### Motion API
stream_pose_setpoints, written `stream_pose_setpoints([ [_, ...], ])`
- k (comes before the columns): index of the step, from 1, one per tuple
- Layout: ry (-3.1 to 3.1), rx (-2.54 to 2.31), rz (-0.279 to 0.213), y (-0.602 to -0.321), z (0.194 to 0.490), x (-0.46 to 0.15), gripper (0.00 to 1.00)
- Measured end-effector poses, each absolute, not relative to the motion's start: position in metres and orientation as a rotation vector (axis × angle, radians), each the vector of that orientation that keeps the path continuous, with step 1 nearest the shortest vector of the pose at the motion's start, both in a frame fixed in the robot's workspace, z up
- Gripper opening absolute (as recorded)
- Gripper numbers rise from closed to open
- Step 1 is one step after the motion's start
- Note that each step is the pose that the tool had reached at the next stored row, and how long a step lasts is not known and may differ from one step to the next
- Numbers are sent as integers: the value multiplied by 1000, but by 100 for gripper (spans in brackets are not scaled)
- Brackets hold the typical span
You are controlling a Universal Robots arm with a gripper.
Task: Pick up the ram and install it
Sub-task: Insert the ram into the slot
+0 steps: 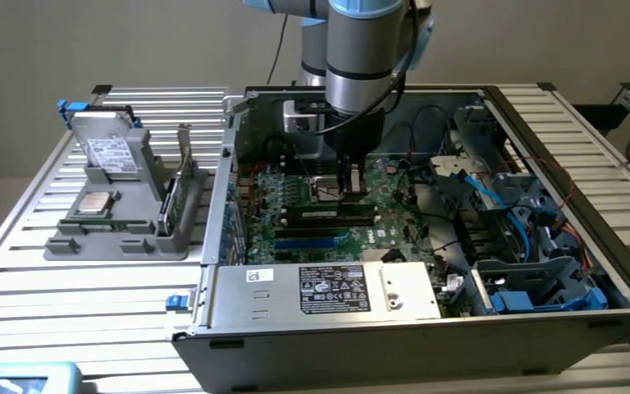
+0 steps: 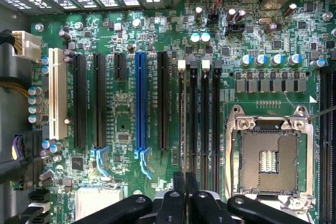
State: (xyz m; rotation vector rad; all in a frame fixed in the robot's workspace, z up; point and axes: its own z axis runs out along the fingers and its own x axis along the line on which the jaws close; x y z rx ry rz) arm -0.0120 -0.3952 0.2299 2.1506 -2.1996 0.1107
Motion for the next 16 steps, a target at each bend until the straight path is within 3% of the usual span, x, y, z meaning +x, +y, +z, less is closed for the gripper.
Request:
stream_pose_setpoints([
  [16, -2200, 2152, 115, -395, 227, -13, 12],
])
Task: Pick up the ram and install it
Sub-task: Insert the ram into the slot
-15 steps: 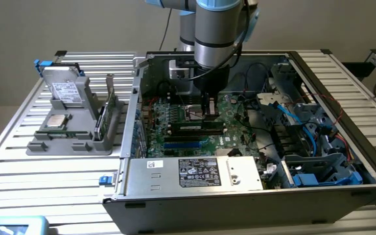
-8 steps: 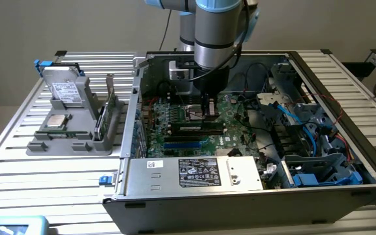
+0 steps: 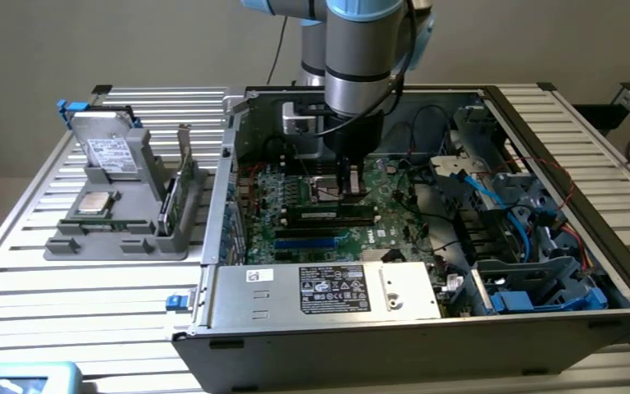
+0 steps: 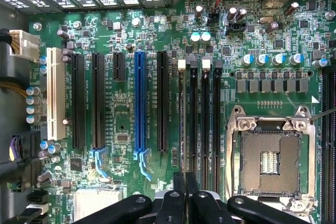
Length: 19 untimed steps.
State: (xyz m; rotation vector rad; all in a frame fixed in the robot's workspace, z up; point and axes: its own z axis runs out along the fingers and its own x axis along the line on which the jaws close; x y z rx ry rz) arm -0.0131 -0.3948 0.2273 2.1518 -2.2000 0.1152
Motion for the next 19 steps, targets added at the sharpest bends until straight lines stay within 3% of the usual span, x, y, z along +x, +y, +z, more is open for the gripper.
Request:
stream_pose_setpoints([
  [15, -2202, 2154, 120, -395, 224, -14, 12],
  [19, -2202, 2154, 120, -394, 224, -14, 20],
])
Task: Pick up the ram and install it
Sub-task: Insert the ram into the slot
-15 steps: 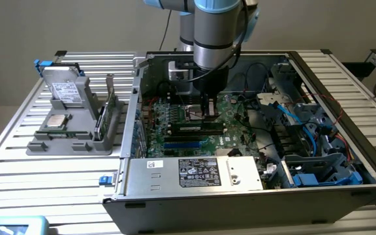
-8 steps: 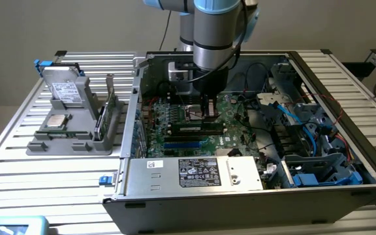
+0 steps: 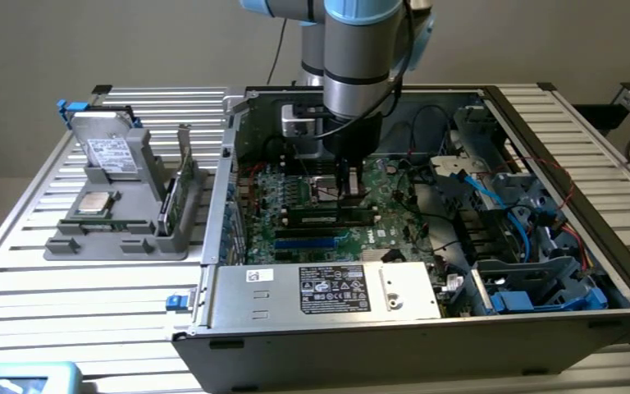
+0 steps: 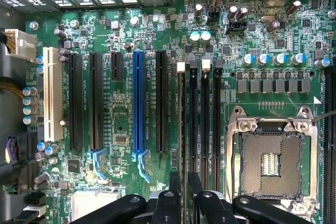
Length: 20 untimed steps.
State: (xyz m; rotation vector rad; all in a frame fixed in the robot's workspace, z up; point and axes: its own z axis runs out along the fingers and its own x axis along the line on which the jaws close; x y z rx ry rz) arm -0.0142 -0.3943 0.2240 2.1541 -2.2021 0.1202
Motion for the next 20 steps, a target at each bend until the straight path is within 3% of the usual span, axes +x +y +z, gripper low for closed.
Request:
stream_pose_setpoints([
  [20, -2197, 2150, 114, -394, 241, -3, 20],
])
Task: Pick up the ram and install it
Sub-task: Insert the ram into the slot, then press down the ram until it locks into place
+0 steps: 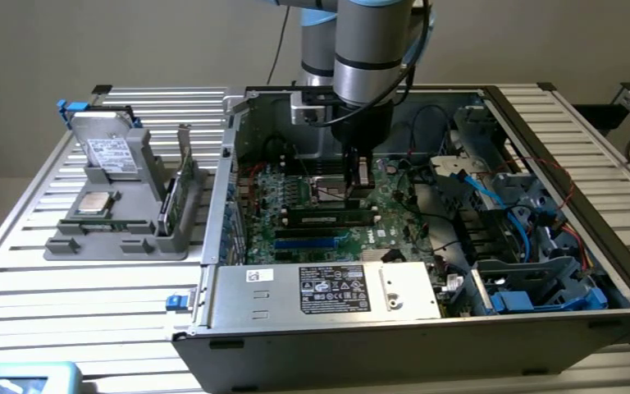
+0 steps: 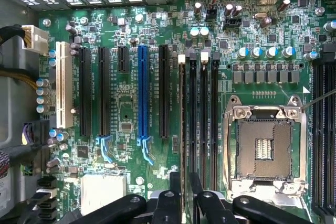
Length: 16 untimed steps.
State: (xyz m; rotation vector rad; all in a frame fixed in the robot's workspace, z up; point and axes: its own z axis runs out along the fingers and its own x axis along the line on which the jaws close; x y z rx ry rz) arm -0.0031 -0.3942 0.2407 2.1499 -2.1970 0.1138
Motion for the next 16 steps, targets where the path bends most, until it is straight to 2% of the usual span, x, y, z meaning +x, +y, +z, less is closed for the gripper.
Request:
stream_pose_setpoints([
  [8, -2197, 2150, 114, -394, 241, -3, 20],
  [9, -2197, 2150, 114, -394, 241, -3, 18],
  [10, -2197, 2150, 114, -394, 241, -3, 12],
  [16, -2197, 2148, 115, -394, 240, -1, 11],
])
